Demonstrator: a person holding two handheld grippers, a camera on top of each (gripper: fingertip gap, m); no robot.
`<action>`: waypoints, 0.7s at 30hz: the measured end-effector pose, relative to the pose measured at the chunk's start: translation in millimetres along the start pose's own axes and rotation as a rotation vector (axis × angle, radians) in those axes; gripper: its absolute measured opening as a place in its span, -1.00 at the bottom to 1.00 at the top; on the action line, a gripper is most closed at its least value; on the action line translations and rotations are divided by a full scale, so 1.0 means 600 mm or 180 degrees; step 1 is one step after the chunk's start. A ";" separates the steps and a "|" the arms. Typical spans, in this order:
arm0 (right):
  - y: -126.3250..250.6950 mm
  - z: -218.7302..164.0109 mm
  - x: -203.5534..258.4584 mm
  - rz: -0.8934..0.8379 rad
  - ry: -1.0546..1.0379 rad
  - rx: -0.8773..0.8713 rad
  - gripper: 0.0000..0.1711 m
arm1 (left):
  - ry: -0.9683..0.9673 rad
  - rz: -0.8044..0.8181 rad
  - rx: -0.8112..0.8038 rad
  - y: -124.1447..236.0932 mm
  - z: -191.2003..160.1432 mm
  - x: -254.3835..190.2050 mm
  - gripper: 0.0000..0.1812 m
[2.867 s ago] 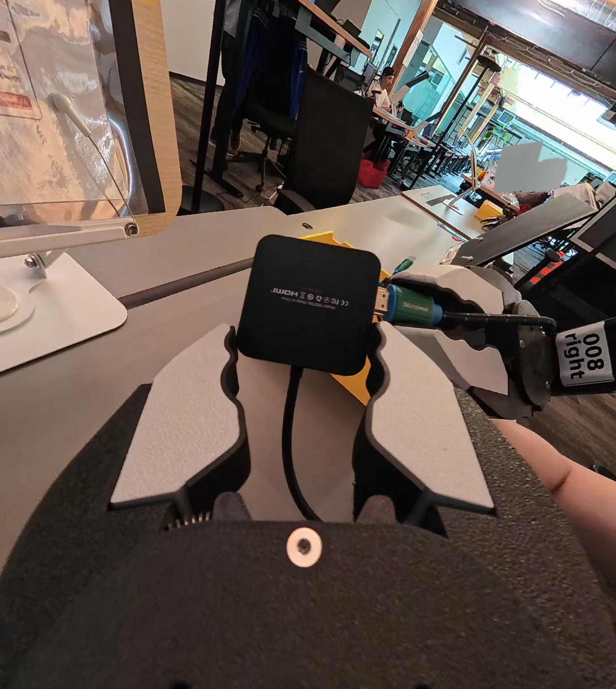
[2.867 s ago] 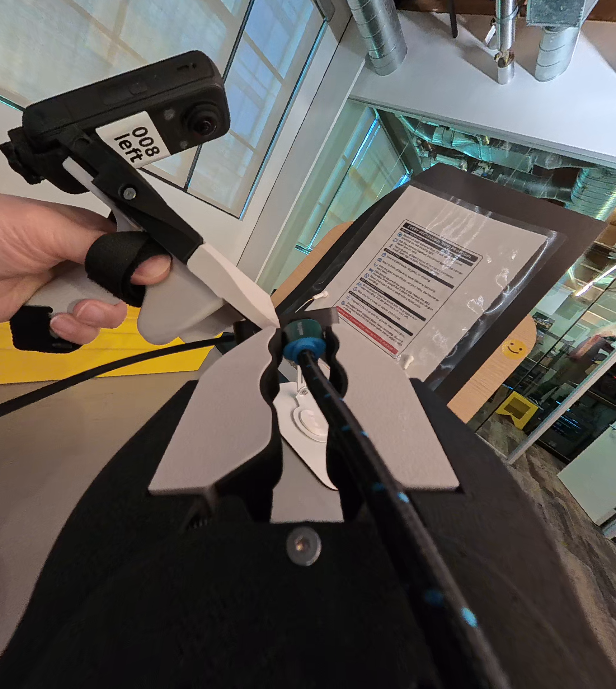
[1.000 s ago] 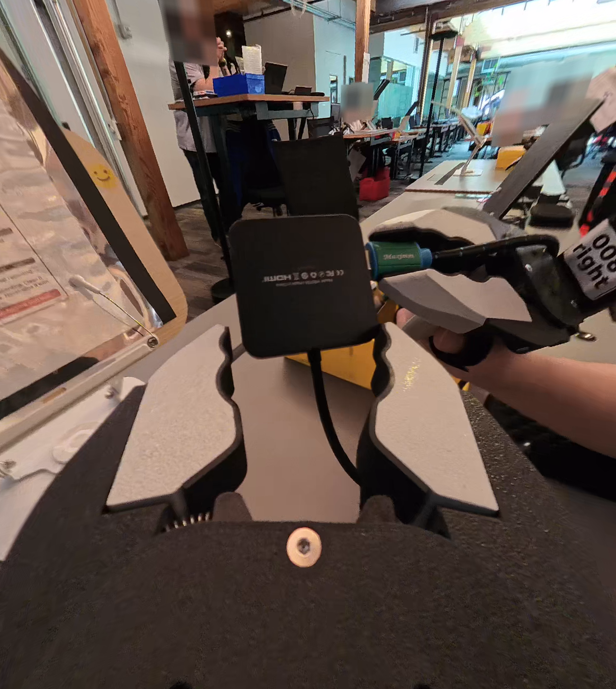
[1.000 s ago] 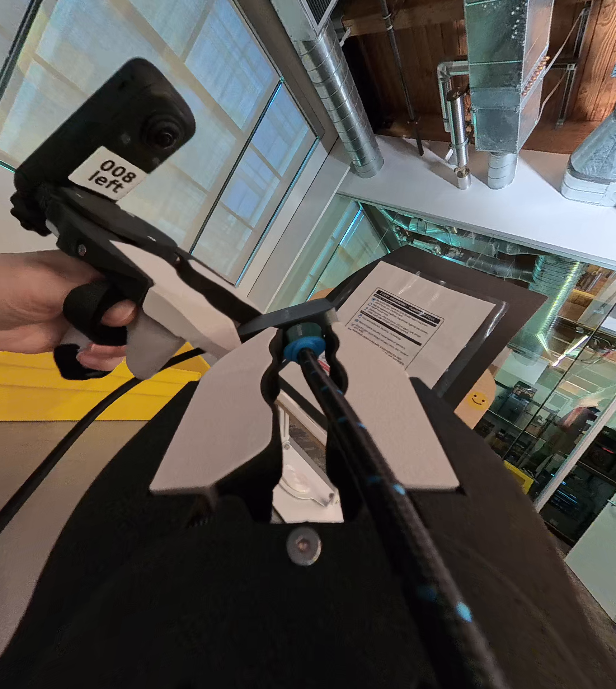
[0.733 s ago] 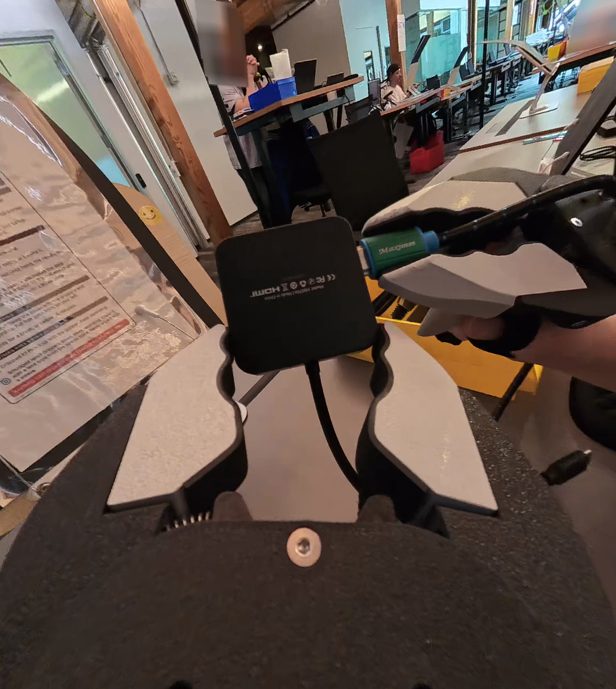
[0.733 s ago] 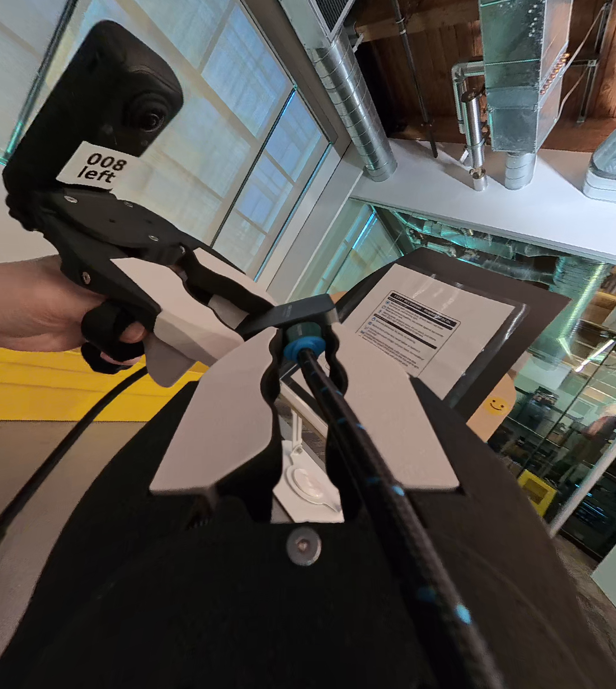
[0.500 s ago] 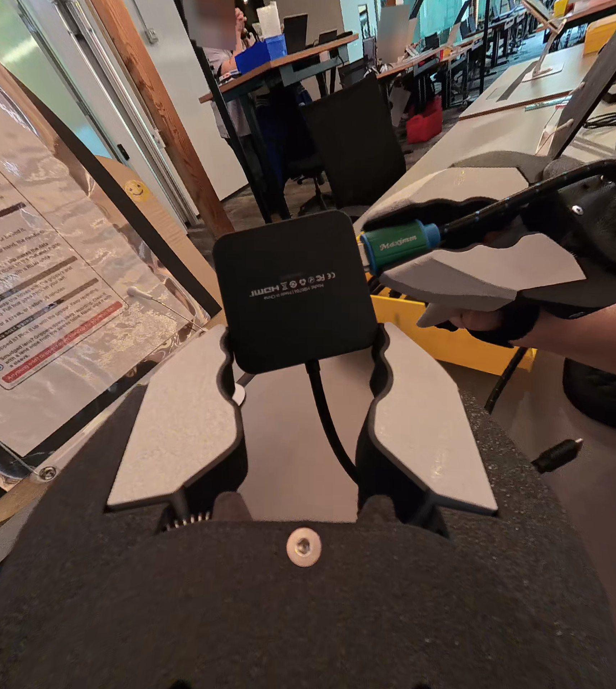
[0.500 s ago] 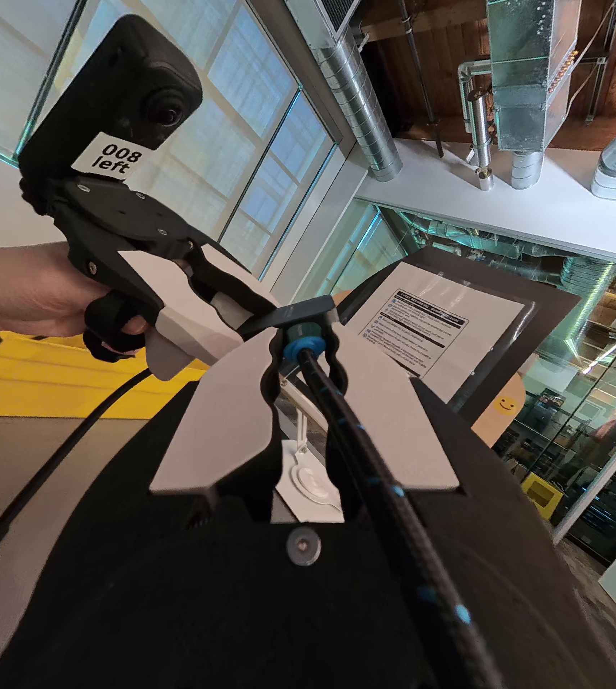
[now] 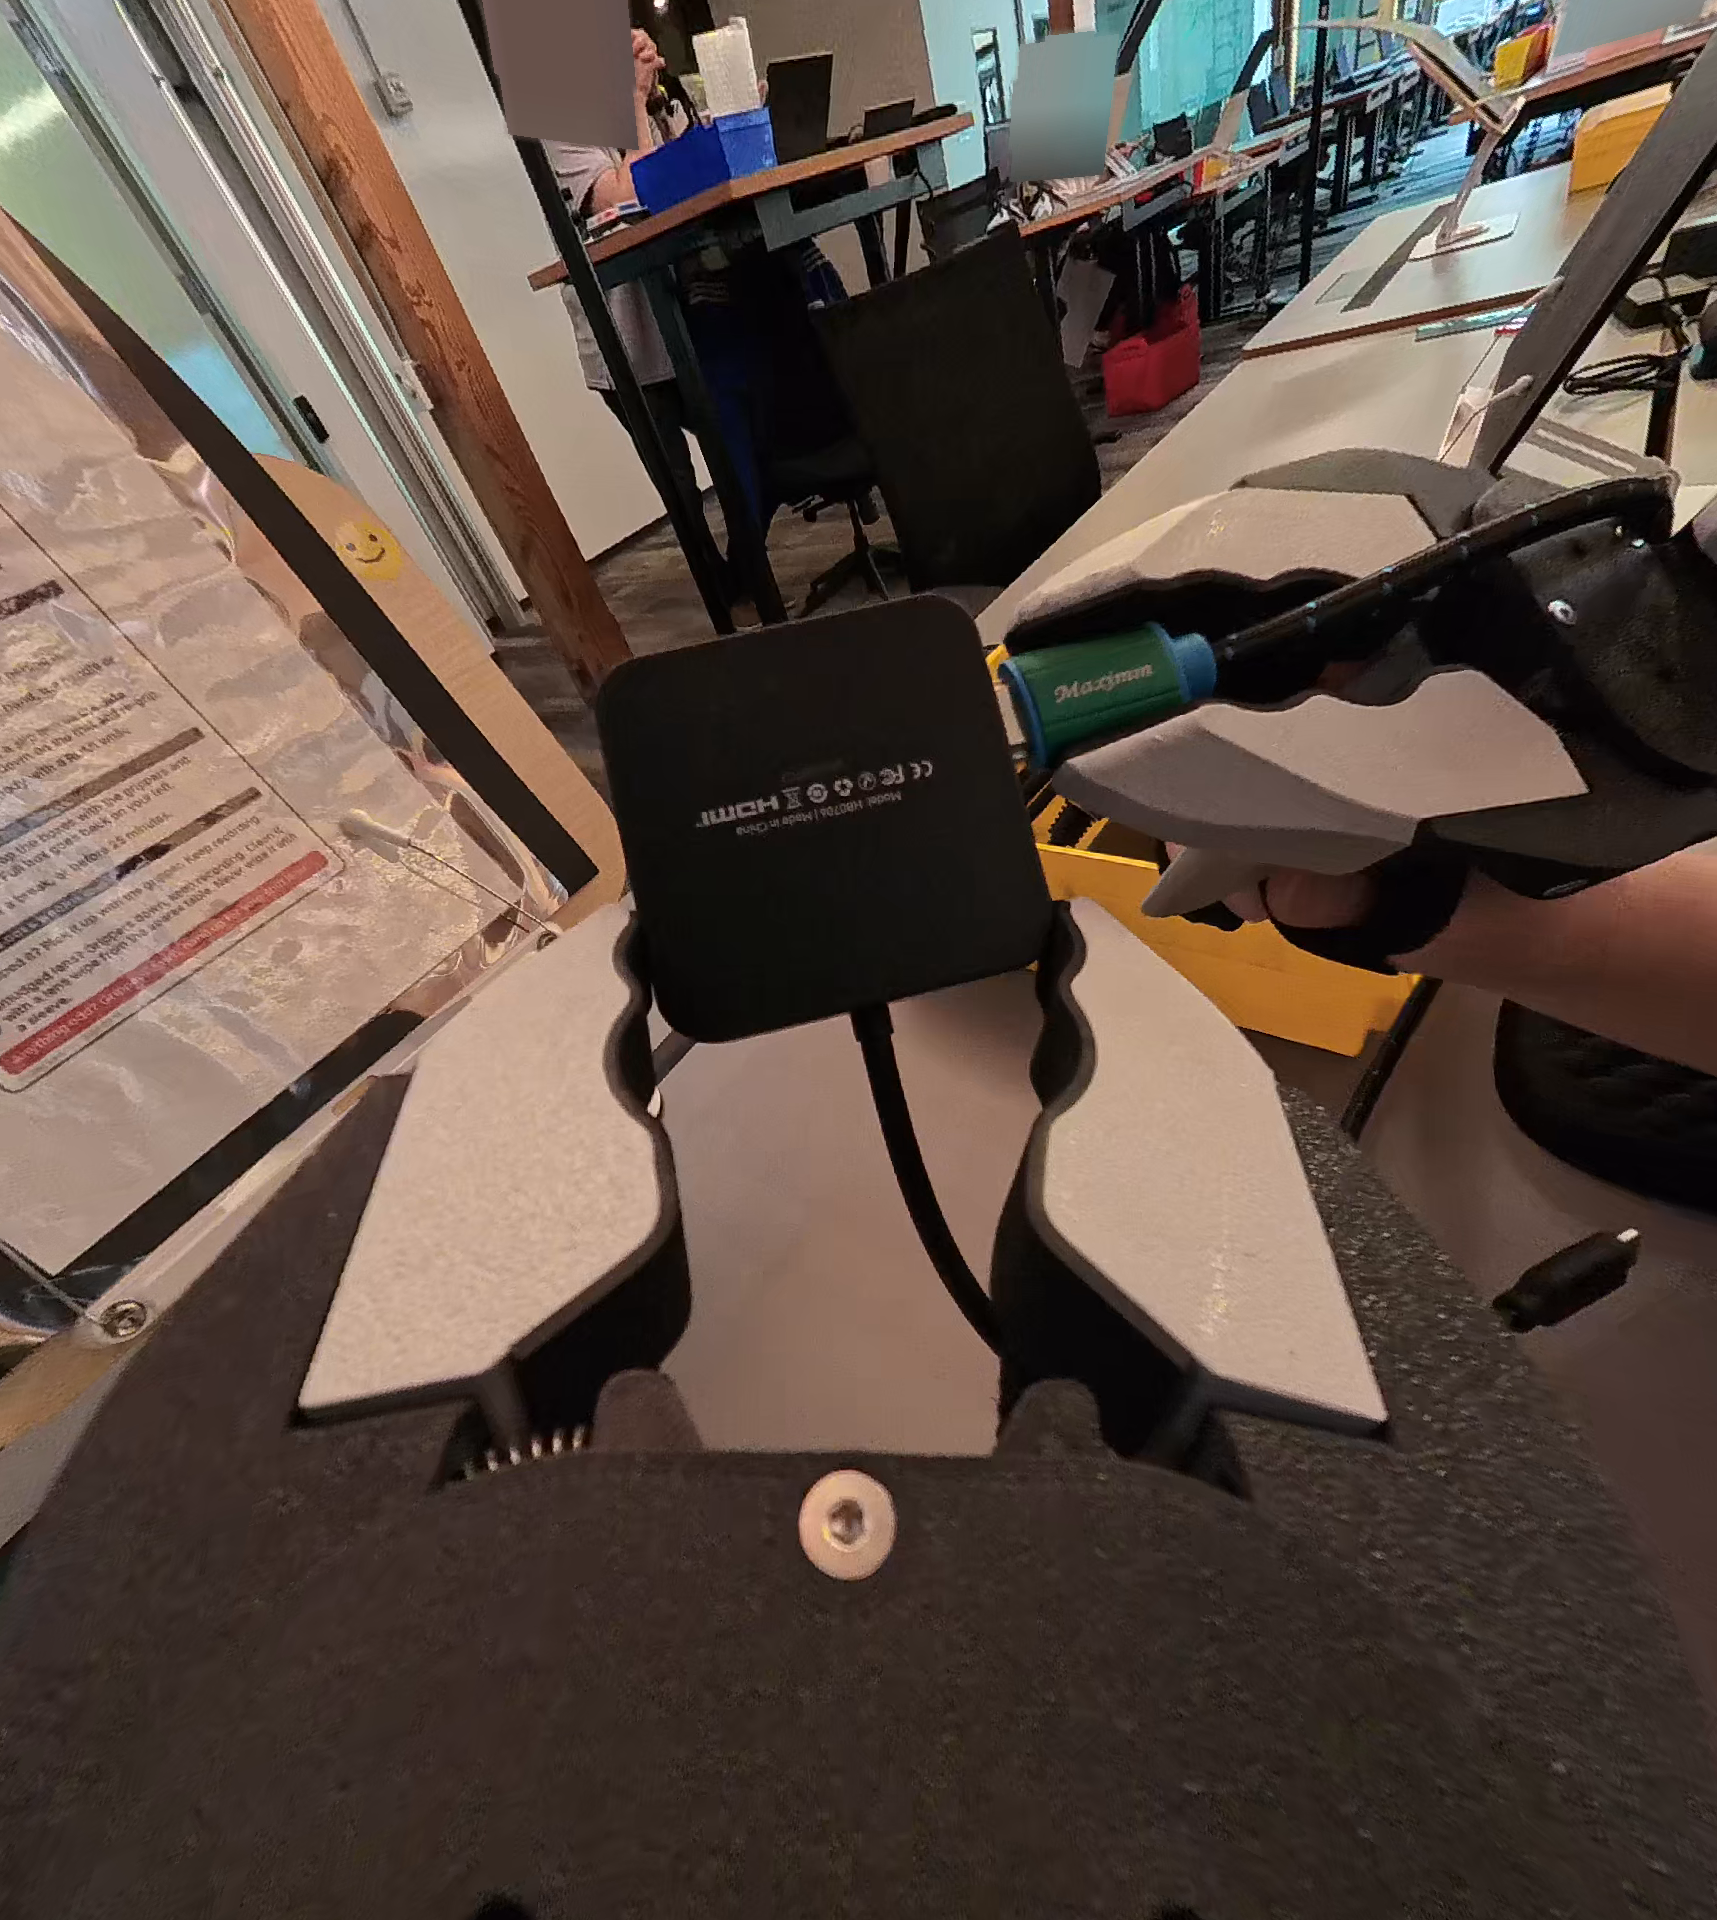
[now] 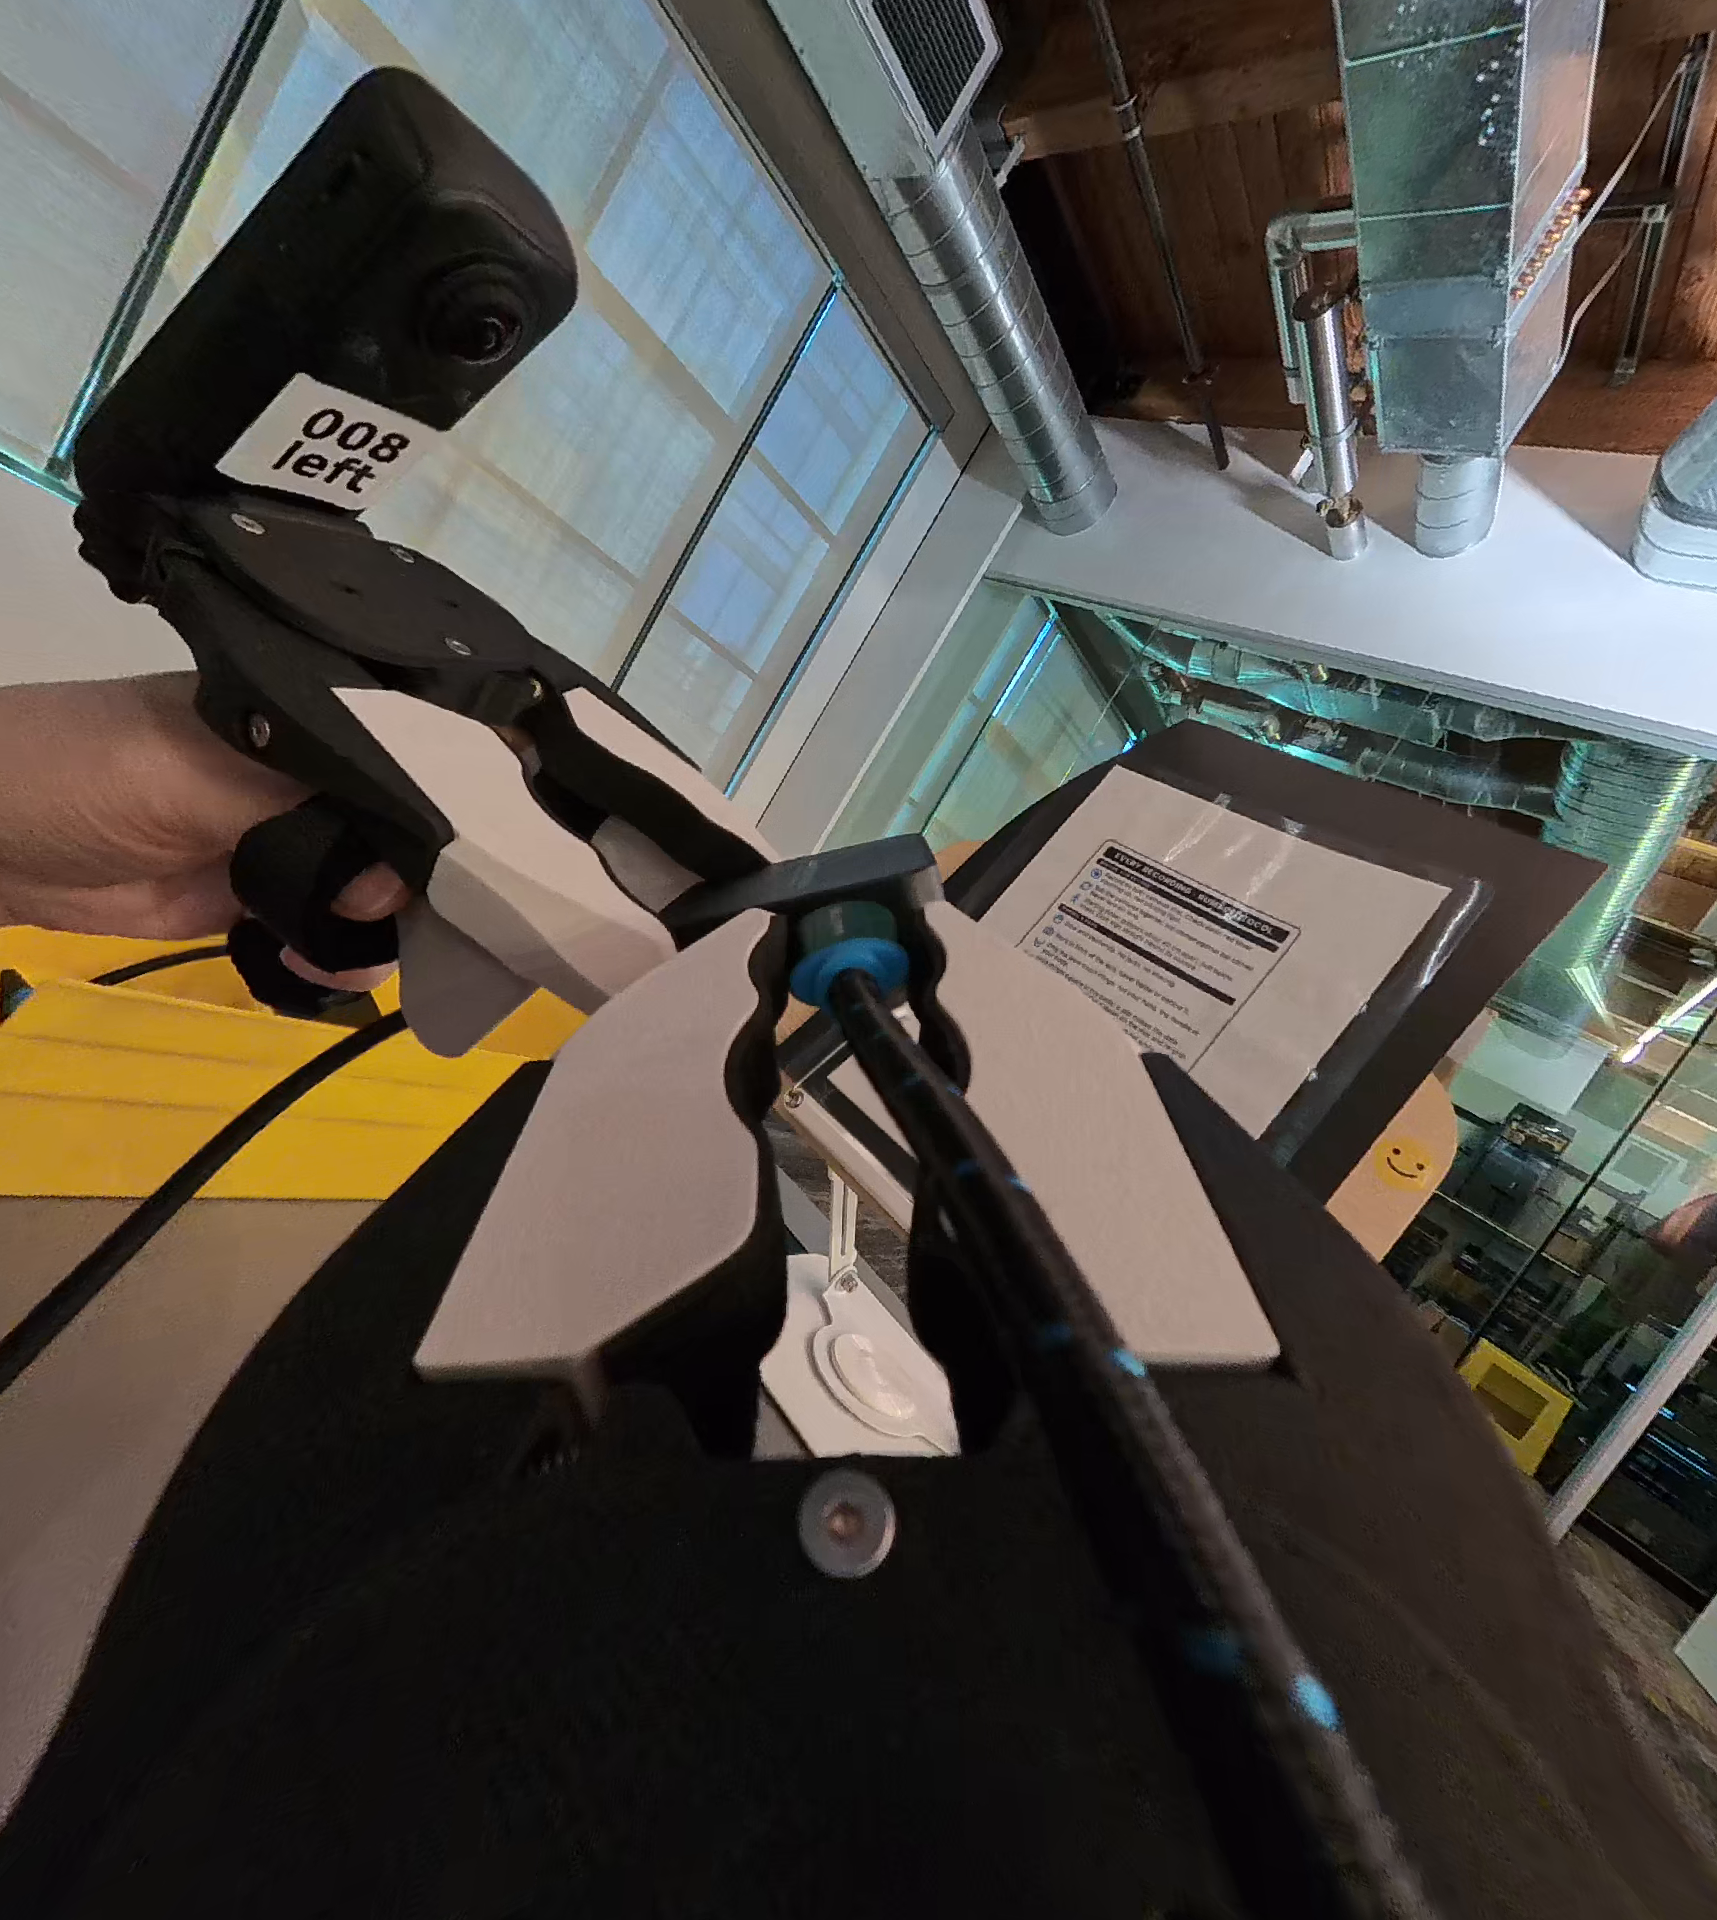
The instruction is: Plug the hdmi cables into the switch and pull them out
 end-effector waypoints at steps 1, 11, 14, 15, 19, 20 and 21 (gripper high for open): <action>0.000 0.002 0.001 -0.0004 0.0005 -0.0007 -0.74 | -0.0008 0.0012 0.0011 0.002 0.001 0.000 -0.21; 0.000 0.008 0.003 0.0004 0.0013 0.0000 -0.74 | 0.0049 -0.0010 0.0017 0.008 0.003 -0.002 -0.21; 0.000 0.008 0.003 -0.0001 0.0008 -0.0014 -0.74 | 0.0094 -0.0067 -0.0015 0.007 0.002 -0.003 -0.21; 0.001 0.007 0.003 -0.0001 -0.0001 -0.0026 -0.74 | 0.0110 -0.0089 -0.0037 0.007 0.003 -0.003 -0.21; 0.002 0.005 0.002 0.0024 -0.0064 -0.0066 -0.74 | 0.0198 -0.0238 -0.0123 0.011 0.006 -0.003 -0.22; 0.002 0.005 0.002 0.0033 -0.0071 -0.0064 -0.74 | 0.0199 -0.0252 -0.0120 0.011 0.005 -0.003 -0.23; 0.001 0.004 0.002 0.0035 -0.0065 -0.0062 -0.74 | 0.0194 -0.0249 -0.0110 0.012 0.004 -0.003 -0.23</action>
Point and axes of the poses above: each gripper's, where its closed fingertips meet, y back along the fingers, z out of its top, x = y × z across the jaws, the point moved 4 cm from there along y, back along the fingers, and after that the axes turned 12 degrees about x, right-handed, at the moved point
